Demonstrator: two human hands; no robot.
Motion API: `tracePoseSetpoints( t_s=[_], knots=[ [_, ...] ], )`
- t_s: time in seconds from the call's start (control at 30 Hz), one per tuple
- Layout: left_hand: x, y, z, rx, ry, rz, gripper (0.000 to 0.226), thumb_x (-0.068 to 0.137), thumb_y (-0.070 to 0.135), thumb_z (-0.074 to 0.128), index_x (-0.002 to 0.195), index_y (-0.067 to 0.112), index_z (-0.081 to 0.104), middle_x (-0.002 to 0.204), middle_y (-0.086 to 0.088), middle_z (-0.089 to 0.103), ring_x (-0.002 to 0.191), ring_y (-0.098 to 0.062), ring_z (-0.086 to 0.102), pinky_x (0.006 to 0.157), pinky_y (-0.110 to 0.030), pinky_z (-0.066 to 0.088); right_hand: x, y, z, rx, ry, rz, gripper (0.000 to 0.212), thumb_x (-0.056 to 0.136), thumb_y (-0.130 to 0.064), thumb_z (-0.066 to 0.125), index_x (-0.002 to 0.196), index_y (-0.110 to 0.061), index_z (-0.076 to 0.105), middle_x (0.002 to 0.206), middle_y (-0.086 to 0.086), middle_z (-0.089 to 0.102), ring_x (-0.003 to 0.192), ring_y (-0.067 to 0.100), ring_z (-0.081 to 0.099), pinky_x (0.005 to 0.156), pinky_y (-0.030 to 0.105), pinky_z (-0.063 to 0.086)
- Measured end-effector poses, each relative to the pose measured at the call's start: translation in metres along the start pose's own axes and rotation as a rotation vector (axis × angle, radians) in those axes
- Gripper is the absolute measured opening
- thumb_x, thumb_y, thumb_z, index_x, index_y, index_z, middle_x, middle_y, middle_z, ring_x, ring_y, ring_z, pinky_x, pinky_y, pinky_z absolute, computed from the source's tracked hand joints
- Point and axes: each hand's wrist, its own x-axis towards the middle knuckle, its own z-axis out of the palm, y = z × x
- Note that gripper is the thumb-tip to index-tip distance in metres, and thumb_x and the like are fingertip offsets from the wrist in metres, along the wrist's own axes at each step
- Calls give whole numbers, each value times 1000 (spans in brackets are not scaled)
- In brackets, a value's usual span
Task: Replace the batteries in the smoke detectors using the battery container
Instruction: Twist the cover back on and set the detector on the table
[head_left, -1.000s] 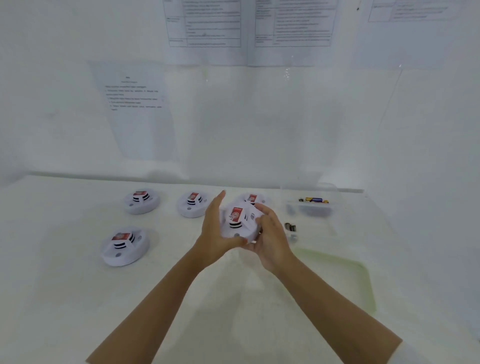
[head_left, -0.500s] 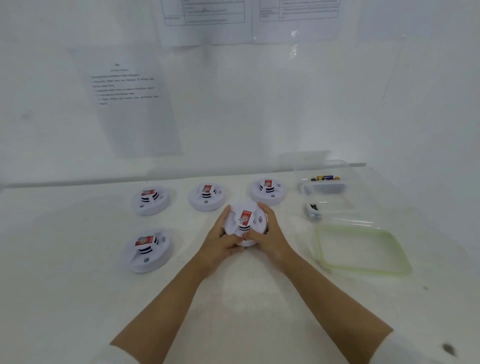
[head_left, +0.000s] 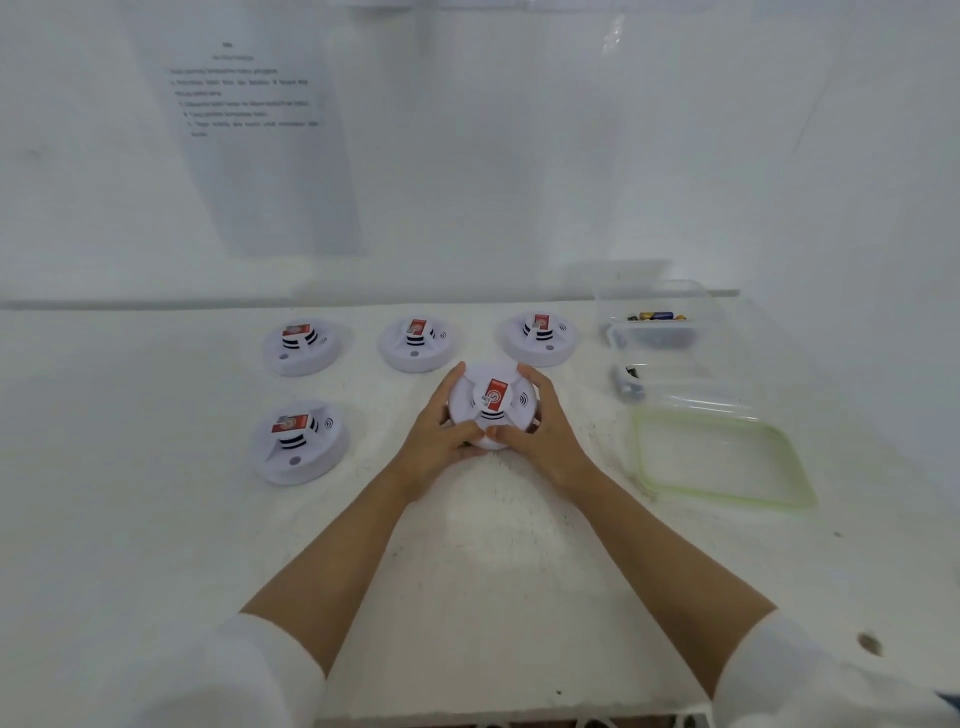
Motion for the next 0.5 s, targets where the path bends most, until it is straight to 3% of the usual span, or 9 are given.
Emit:
tracePoseSetpoints(
  t_s=[0.2, 0.5],
  knots=[
    [1, -1, 0, 37, -2, 19, 70, 89, 7, 57, 144, 35, 25, 135, 5, 49, 111, -10, 58, 74, -27, 56, -1, 5, 0, -19, 53, -19, 72, 81, 6, 64, 139, 6, 21, 145, 20, 29, 136, 31, 29, 113, 43, 25],
    [1, -3, 2, 75, 20, 43, 69, 90, 11, 59, 146, 31, 24, 135, 4, 50, 109, -10, 59, 71, -24, 55, -2, 6, -1, 68, 22, -25, 73, 79, 6, 66, 138, -1, 24, 144, 15, 33, 134, 27, 33, 112, 41, 29]
  ],
)
